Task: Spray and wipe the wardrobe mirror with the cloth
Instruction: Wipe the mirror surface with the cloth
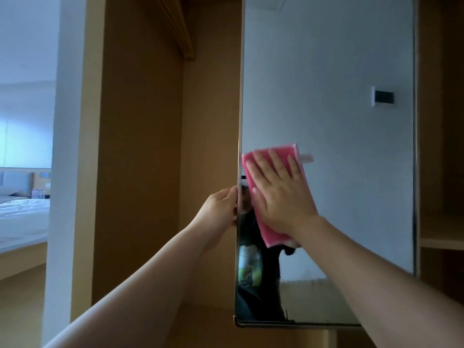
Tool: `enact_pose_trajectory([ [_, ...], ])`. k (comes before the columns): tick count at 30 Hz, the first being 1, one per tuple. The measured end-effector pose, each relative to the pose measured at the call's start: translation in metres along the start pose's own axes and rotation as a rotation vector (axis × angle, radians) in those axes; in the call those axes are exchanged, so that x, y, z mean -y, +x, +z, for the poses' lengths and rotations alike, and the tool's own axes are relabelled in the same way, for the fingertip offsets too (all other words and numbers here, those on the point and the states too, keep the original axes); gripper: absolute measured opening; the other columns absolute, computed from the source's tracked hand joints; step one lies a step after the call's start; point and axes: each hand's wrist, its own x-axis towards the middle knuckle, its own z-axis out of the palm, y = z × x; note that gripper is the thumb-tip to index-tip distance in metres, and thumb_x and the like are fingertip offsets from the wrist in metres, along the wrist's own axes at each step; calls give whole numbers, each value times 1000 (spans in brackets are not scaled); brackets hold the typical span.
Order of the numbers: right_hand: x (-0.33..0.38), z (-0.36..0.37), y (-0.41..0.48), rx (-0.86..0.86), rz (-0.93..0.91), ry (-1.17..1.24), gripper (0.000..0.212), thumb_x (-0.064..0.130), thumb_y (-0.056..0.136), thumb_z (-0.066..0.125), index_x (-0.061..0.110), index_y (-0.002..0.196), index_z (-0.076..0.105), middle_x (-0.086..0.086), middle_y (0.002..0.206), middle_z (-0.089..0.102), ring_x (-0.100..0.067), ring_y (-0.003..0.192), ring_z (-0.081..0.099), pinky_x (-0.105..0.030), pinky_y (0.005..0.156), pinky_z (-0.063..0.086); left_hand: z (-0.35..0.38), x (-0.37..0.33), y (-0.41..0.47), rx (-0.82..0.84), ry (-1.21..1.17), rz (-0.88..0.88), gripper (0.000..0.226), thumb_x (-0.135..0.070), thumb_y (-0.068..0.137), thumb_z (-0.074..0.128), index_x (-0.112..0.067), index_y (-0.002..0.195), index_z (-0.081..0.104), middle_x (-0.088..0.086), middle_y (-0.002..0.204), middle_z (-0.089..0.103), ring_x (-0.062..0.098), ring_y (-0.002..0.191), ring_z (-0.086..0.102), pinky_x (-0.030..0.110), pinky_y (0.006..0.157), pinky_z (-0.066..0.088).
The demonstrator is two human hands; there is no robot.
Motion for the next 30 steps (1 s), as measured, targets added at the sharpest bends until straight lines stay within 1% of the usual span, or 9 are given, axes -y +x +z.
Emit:
enact_pose_trajectory([
  [3, -6, -12, 36, -8, 73, 9, 61, 39, 98, 15, 18, 155, 16, -5, 162, 13, -31, 150, 8, -53, 120, 3, -1, 1, -3, 15, -47, -21, 39, -36, 99, 42, -28, 89, 78, 4, 89, 74, 21, 82, 67, 40, 81, 52],
  [6, -6, -15, 49, -17, 85, -11, 61, 40, 99, 14, 18, 155, 11, -6, 163, 10, -32, 150, 5, -54, 120, 4, -3, 3, -5, 17, -97, -34, 43, -34, 98, 39, -26, 86, 79, 1, 81, 74, 15, 74, 68, 35, 77, 53],
  [10, 2, -14, 46, -39, 96, 3, 61, 38, 98, 16, 16, 155, 11, -7, 163, 13, -34, 149, 7, -55, 120, 6, -2, 4, -7, 12, -99, -29, 48, -31, 101, 36, -30, 82, 80, 1, 83, 75, 18, 77, 67, 35, 79, 54],
  [15, 7, -10, 37, -60, 101, 19, 62, 38, 97, 17, 16, 155, 13, -8, 162, 16, -34, 149, 10, -53, 119, 4, -3, 6, -6, -17, -135, -56, 51, -33, 105, 30, -20, 90, 76, 4, 87, 75, 20, 78, 67, 35, 74, 53],
  [19, 14, -6, 28, -76, 120, 16, 61, 38, 98, 18, 15, 155, 14, -8, 162, 17, -34, 149, 12, -53, 118, 4, -5, 9, -5, -8, -181, -65, 60, -38, 105, 27, -21, 83, 80, 1, 85, 75, 16, 72, 68, 33, 72, 51],
  [22, 20, -5, 23, -86, 137, 37, 59, 37, 100, 20, 14, 154, 17, -9, 161, 19, -35, 148, 13, -54, 119, 7, -5, 9, -5, -18, -205, -86, 63, -41, 104, 26, -23, 80, 81, -1, 83, 75, 14, 69, 69, 29, 65, 53],
  [24, 25, -3, 17, -86, 147, 53, 59, 37, 100, 20, 13, 154, 17, -10, 161, 19, -36, 148, 13, -54, 119, 7, -6, 10, -6, -23, -196, -97, 58, -43, 104, 26, -21, 90, 79, -1, 89, 76, 14, 73, 70, 30, 65, 56],
  [26, 31, 0, 9, -82, 144, 58, 58, 37, 101, 20, 12, 154, 16, -11, 161, 19, -37, 148, 14, -54, 118, 8, -8, 9, -9, -11, -182, -105, 52, -45, 103, 26, -22, 103, 73, -1, 98, 76, 18, 81, 71, 35, 73, 57],
  [30, 41, 6, -14, -113, 124, 123, 60, 40, 102, 9, 9, 152, 19, -15, 159, 24, -37, 146, 20, -52, 118, 16, -6, 3, -15, 7, -154, -102, 49, -43, 105, 23, -23, 109, 67, -3, 100, 76, 21, 85, 71, 37, 76, 58],
])
